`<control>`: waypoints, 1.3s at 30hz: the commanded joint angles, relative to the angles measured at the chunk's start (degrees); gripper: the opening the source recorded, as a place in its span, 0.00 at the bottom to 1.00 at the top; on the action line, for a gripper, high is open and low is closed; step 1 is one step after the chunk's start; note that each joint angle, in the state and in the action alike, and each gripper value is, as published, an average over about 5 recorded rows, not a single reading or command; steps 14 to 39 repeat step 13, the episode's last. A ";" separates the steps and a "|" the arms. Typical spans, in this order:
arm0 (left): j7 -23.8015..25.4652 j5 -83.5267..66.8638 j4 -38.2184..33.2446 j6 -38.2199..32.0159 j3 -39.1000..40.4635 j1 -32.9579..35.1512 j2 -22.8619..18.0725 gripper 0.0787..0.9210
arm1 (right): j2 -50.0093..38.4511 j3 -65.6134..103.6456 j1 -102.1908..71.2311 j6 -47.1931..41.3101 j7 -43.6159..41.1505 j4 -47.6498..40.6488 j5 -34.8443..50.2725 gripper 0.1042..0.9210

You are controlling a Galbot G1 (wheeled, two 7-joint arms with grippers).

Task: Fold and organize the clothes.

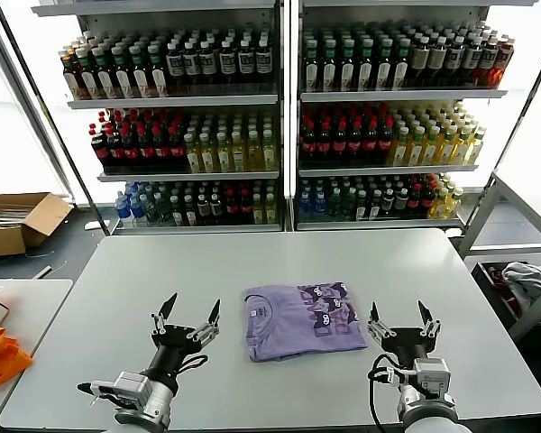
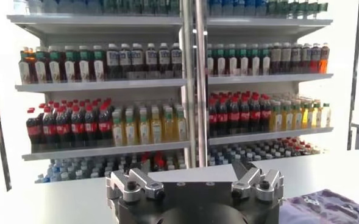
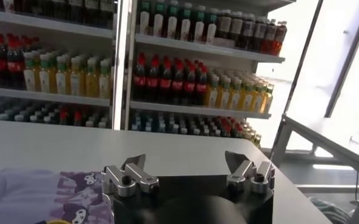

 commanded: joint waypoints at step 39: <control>1.23 1.69 -0.03 -0.15 0.34 0.78 -0.36 0.88 | 0.57 -1.72 0.42 0.05 -0.14 -0.02 -0.36 0.88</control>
